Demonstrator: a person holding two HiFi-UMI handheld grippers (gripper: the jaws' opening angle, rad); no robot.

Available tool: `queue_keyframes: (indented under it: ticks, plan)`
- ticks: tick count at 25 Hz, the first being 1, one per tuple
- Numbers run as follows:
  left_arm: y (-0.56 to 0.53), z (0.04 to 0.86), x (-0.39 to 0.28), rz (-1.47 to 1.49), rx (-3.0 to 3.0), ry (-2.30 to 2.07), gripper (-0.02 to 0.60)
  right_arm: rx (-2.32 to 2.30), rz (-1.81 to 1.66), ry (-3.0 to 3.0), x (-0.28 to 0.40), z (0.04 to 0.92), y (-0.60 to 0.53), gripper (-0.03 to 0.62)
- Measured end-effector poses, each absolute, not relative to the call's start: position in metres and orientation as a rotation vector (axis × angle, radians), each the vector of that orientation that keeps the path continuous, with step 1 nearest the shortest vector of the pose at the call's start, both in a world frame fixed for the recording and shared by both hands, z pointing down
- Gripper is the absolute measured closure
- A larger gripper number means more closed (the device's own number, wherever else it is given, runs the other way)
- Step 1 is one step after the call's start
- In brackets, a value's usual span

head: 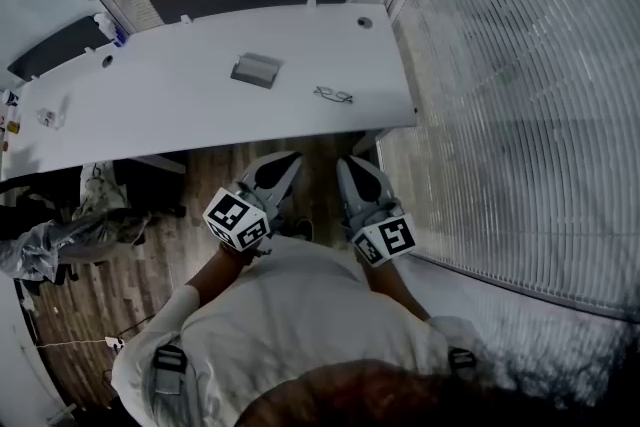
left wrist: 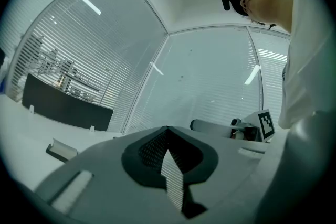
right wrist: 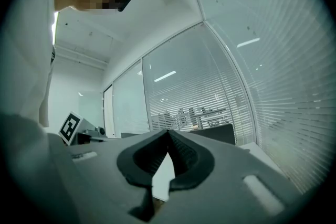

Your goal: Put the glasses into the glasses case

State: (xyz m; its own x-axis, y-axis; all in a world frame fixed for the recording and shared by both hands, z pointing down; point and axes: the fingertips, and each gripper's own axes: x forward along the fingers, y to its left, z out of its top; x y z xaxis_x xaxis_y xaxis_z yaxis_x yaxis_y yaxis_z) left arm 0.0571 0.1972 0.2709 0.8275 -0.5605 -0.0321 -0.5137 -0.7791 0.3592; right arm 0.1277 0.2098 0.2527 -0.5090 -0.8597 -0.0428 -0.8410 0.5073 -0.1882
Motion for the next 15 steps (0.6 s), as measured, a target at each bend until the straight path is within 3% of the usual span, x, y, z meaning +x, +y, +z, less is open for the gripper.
queue_keyframes:
  ticks: [15]
  plan:
    - [0.169,0.276,0.049,-0.199,2.654,-0.854,0.582,-1.484,-0.286,2.624,0.122,0.267,0.178,0.592]
